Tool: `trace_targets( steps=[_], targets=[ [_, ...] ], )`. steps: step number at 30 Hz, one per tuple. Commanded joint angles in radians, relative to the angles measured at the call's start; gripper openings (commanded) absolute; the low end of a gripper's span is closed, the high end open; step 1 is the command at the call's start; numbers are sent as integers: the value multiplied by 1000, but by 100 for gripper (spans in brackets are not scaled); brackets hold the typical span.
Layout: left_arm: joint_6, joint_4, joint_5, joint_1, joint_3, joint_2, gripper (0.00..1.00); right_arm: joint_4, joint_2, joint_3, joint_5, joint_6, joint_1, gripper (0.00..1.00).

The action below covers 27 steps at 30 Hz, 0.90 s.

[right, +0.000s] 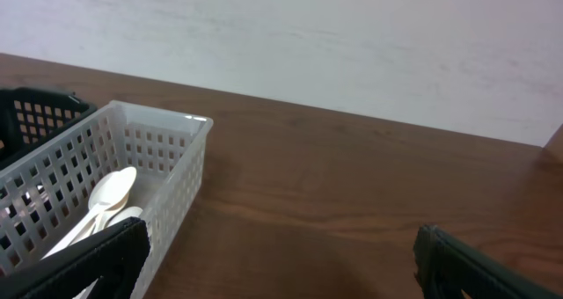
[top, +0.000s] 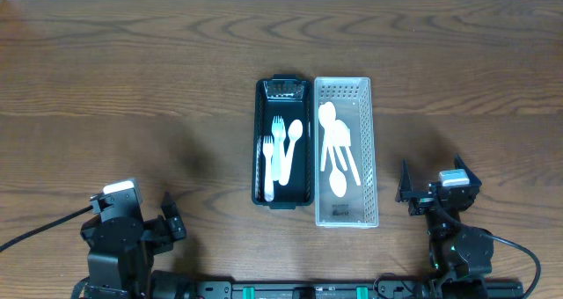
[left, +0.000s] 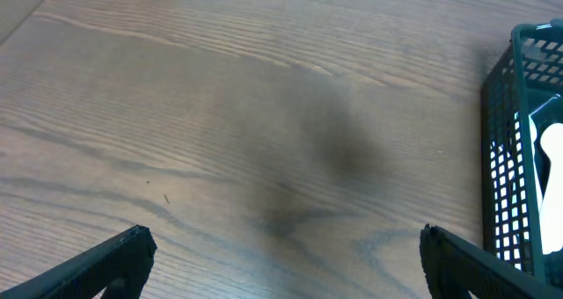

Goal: Pack container

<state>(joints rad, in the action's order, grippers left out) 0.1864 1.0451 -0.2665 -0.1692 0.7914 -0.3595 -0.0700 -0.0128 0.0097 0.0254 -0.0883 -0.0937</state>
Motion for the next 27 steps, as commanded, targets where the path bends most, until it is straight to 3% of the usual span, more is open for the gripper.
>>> trace_targets(
  steps=[1,5,8,12,21,27],
  targets=[
    [5,6,-12,55,-3,27,98,-2,7,-4,-8,-14,8,99],
    [-17,1,1,133,-37,129,98,-2,7,-4,-7,-14,8,99],
    [-151,-64,74,156,-111,230,98,-2,7,-4,-7,-14,8,99],
    [-293,-266,172,183,-249,333,98,-2,7,-4,-7,-14,8,99],
    [-309,-793,252,189,-580,357,98,-2,7,-4,-7,-14,8,99],
    [-305,-957,278,189,-714,357,98,-2,7,-4,-7,-14,8,99]
  ],
)
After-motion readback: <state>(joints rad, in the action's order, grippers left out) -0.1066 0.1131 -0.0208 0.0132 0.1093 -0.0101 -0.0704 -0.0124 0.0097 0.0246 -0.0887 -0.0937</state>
